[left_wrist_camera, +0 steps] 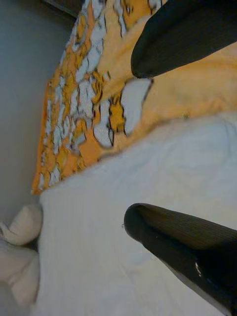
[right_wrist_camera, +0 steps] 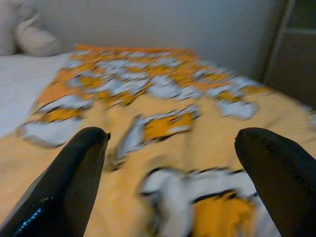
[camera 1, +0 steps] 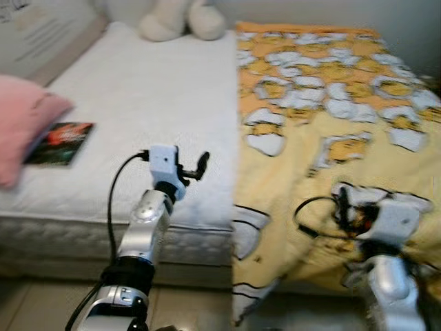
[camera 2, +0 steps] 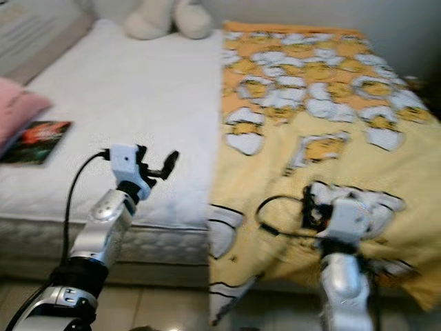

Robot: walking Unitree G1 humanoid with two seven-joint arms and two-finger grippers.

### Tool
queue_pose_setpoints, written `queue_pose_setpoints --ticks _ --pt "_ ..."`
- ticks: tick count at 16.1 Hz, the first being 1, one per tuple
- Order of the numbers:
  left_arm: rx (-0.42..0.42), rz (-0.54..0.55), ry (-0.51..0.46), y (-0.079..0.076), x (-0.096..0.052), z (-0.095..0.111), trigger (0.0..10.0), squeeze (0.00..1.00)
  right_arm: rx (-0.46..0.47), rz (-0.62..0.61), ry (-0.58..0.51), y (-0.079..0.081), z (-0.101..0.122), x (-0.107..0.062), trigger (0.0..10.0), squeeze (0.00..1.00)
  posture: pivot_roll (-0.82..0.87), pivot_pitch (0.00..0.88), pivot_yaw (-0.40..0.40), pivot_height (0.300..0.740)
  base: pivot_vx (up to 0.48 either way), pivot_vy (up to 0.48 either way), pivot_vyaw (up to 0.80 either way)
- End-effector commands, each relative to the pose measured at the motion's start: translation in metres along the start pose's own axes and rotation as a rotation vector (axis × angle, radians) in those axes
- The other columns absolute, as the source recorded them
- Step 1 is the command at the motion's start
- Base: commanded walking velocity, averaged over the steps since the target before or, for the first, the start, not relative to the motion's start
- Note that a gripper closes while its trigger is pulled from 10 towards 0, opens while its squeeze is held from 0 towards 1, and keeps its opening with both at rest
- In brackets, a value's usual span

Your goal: Clean up the room

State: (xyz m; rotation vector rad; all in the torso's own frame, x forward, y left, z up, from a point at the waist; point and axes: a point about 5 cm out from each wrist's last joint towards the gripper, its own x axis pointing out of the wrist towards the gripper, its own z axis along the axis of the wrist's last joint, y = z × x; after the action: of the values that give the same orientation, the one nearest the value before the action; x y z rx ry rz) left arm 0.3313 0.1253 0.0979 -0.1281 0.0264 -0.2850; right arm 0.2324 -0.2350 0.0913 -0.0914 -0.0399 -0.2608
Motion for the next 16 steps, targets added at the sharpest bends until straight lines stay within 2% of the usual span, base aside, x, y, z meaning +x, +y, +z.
queue_pose_setpoints --ticks 1,3,6,7,9,10,11,12,14,16 --pt "-0.005 -0.007 -0.01 -0.003 -0.001 0.001 10.0 0.0 -0.002 -0.007 -0.021 -0.003 0.005 0.006 10.0 0.0 -0.07 0.01 0.021 0.739 0.0 0.0 0.0" --pt "-0.022 -0.006 0.004 -0.006 -0.002 -0.003 10.0 0.0 -0.009 0.014 -0.032 0.0 0.01 0.015 10.0 0.0 -0.06 0.008 0.018 0.739 0.0 -0.21 0.0" --pt "-0.014 -0.011 0.007 -0.008 -0.002 -0.004 10.0 0.0 -0.011 0.081 -0.027 0.012 0.008 0.012 10.0 0.0 -0.06 0.008 0.01 0.74 0.0 -0.428 0.15" --pt "-0.009 -0.014 0.008 -0.009 -0.002 -0.005 10.0 0.0 -0.003 0.101 -0.021 0.016 0.007 0.012 10.0 0.03 -0.06 0.009 0.008 0.74 0.0 -0.424 0.44" --pt "-0.003 -0.013 0.031 -0.008 -0.004 -0.008 10.0 0.0 0.001 0.12 -0.014 0.017 0.006 0.012 10.0 0.05 -0.05 0.003 0.006 0.74 0.0 -0.424 0.44" --pt "0.051 -0.008 0.086 -0.002 -0.011 -0.014 10.0 0.0 -0.002 0.125 -0.008 0.017 0.004 0.012 10.0 0.05 -0.05 0.001 0.004 0.74 0.251 -0.405 0.44" --pt "0.087 -0.032 0.201 0.008 -0.032 -0.029 10.0 0.0 -0.009 0.136 0.008 0.016 0.0 0.011 10.0 0.05 -0.03 0.0 -0.002 0.74 0.0 0.0 0.44" --pt "0.105 -0.073 0.281 0.011 -0.05 -0.039 10.0 0.0 -0.015 0.136 0.034 0.014 -0.005 0.011 10.0 0.05 -0.02 0.0 -0.008 0.74 0.0 0.0 0.0" --pt "0.089 -0.091 0.285 0.009 -0.059 -0.041 10.0 0.0 -0.004 0.128 0.043 0.013 -0.007 0.011 10.0 0.03 0.01 0.0 -0.027 0.74 0.0 0.0 0.0" --pt "0.125 -0.131 0.294 0.006 -0.062 -0.04 10.0 0.0 0.01 0.117 0.052 0.01 -0.009 0.006 10.0 0.01 0.02 0.0 -0.039 0.74 0.0 0.0 0.0"
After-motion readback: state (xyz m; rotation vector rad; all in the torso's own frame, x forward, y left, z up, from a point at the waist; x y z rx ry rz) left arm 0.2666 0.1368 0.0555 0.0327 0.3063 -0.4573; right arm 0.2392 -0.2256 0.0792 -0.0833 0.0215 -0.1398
